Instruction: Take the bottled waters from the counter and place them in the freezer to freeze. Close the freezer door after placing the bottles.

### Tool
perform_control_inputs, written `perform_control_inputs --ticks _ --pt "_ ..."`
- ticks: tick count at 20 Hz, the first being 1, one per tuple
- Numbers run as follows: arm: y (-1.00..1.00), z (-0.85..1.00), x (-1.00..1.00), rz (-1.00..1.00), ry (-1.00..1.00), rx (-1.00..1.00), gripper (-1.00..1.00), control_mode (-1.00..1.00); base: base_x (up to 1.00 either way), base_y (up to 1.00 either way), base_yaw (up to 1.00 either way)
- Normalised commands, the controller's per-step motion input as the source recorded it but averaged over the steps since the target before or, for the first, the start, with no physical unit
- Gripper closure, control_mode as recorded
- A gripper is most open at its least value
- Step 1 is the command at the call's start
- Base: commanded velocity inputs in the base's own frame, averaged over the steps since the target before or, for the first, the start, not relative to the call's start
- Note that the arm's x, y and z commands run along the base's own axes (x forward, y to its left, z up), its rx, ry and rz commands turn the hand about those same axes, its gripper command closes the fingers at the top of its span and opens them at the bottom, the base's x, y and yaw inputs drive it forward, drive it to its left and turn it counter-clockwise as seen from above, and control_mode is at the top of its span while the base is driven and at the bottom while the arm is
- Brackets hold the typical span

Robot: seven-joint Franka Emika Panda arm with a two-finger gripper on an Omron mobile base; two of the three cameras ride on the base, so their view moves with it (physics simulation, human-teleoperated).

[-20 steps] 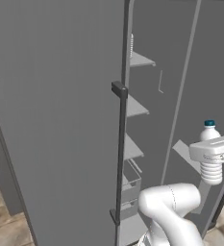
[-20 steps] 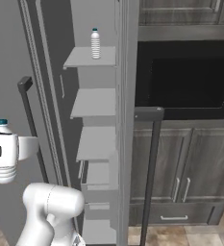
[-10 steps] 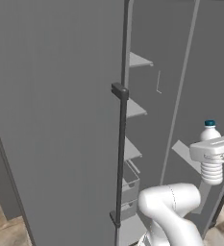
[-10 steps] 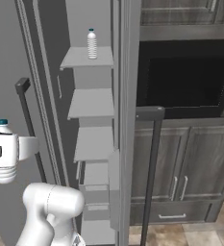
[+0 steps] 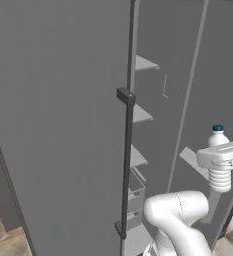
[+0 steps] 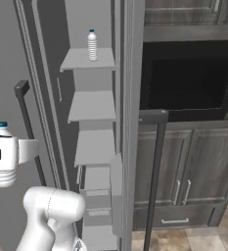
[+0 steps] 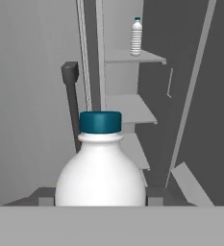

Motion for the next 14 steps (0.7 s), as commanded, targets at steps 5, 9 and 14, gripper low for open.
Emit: perform_control_inputs --ticks 5,9,14 --pt "0.00 0.00 0.00 0.00 0.00 0.00 1.00 1.00 0.35 -0.20 0.05" --pt "0.00 0.00 0.00 0.00 0.00 0.00 1.00 1.00 0.21 -0.25 0.08" --pt "0.00 0.00 0.00 0.00 0.00 0.00 1.00 1.00 0.16 -0.21 0.08"
